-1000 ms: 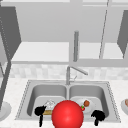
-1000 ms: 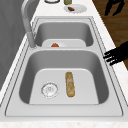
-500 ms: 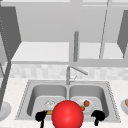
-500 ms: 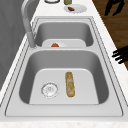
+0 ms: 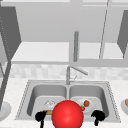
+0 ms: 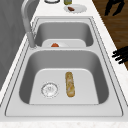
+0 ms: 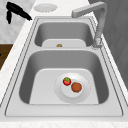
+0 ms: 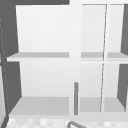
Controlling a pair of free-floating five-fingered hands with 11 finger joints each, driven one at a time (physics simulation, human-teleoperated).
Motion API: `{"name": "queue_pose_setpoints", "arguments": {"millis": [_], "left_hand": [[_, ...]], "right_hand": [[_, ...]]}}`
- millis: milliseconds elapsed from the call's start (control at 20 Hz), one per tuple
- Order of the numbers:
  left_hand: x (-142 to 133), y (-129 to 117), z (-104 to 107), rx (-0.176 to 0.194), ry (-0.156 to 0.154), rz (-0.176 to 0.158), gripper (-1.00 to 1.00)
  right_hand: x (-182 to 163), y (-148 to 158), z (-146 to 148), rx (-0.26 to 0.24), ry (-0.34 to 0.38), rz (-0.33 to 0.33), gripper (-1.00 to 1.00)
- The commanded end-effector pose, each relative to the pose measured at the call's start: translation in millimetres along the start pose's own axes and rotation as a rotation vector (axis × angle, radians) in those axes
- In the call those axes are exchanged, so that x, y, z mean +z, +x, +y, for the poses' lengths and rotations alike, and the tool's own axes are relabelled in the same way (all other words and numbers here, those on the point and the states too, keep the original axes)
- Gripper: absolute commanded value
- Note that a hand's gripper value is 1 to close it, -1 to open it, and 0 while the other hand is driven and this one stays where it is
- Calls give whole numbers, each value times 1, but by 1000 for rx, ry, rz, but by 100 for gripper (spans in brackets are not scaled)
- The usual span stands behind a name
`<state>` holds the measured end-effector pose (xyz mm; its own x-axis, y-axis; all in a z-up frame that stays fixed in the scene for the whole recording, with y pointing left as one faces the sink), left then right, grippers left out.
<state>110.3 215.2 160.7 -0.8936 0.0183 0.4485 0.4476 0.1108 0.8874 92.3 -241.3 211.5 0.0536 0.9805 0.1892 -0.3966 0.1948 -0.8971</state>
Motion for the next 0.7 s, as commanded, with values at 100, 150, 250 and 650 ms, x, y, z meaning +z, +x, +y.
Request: {"name": "queue_pose_setpoints", "arguments": {"millis": [100,150,250,650], "left_hand": [[0,0,0,0,0,0,-100],[0,0,0,0,0,0,-100],[0,0,0,0,0,0,-100],[1,0,0,0,-1,0,0]], "right_hand": [[0,0,0,0,0,0,0],[0,0,0,0,0,0,0],[0,0,0,0,0,0,0],[1,3,1,5,3,-12,-100]]}}
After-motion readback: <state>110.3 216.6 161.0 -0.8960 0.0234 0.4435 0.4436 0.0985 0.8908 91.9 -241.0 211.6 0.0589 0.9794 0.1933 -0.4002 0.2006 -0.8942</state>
